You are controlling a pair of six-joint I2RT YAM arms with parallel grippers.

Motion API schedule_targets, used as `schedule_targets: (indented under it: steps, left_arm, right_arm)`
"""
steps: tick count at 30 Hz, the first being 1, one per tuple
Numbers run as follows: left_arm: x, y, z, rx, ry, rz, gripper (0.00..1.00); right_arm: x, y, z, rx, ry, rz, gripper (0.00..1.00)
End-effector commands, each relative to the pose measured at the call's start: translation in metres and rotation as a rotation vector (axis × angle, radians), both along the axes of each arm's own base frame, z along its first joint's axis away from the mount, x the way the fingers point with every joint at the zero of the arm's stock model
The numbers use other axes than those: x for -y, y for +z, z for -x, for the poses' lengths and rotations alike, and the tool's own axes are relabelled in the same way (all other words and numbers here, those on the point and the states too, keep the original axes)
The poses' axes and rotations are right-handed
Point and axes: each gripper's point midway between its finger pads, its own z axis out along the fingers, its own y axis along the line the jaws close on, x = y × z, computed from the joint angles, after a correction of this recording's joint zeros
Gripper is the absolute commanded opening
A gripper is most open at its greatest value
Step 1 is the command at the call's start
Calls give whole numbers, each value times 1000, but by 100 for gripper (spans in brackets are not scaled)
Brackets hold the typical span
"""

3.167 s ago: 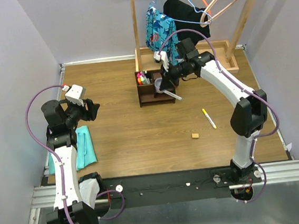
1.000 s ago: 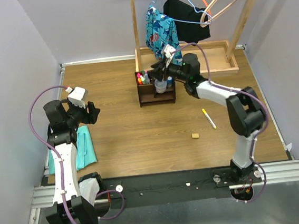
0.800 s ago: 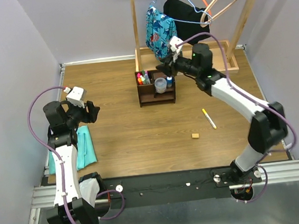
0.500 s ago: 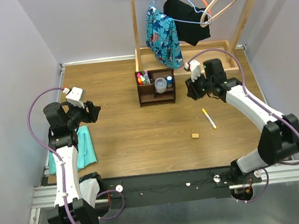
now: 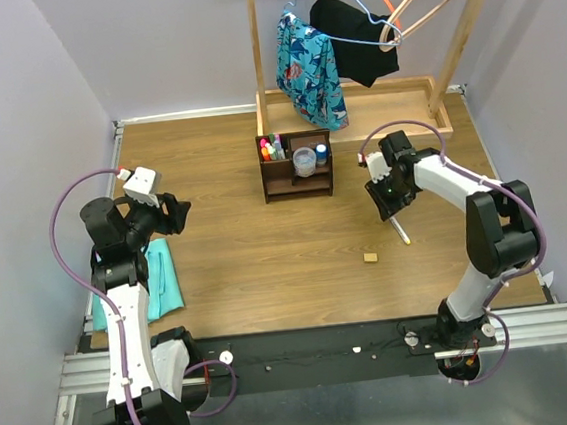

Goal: Sort the stationery into containers
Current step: Pick up the pen from the center of the board.

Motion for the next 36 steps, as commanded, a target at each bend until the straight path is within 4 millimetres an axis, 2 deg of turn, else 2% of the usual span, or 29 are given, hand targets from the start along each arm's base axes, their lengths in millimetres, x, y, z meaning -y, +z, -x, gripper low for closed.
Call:
schedule_targets:
  steps: [1,5,12,18,19,23,25,26,28,29,30,32,33,34,35,36]
  left_arm:
    - [2,-2,6,0,-5,4,69]
    - [1,-5,7,-7,-4,4,69]
    - [0,-8,7,-19,-2,-2,69]
    - [0,-14,8,-28,1,0,69]
    - [0,-14,7,-27,3,0,69]
    - [-1,-15,8,-33,1,-3,69]
    - [-1,-14,7,-32,-1,-11,69]
    - [-1,-14,7,-33,-1,-12,69]
    - [-2,-12,6,-34,-2,-15,69]
    - [-2,-12,5,-35,-2,-14,69]
    - [-2,-12,5,-35,-4,-16,69]
    - [-1,-11,4,-39,-9,-15,69]
    - [-1,-11,4,-41,-11,-15,69]
    - [-1,-10,3,-40,-12,-18,69]
    - [-2,-11,3,-44,-12,-23,69]
    - [-2,-13,3,-53,-15,-22,69]
  right_arm:
    - [11,1,-15,12,-18,44,41]
    - [16,-8,-21,8,-19,51,41]
    - [10,-23,-33,-17,9,34,41]
    - [6,-43,-14,-126,26,7,35]
    - [4,-44,-8,-146,37,1,26]
    - [-4,-38,6,-179,68,-60,2]
    - [-13,-21,18,-209,88,-119,1]
    - [-20,-7,14,-190,105,-154,1]
    - [-44,32,19,-165,167,-301,1]
    - [-56,59,5,-94,212,-360,1]
    - [-76,85,3,-55,266,-483,1]
    - [-99,134,-15,91,356,-616,1]
    - [-117,168,-23,171,415,-733,1]
    - [-129,207,-51,385,490,-784,1]
    - [-138,232,-59,421,420,-880,1]
    - [-143,231,-64,452,388,-940,1]
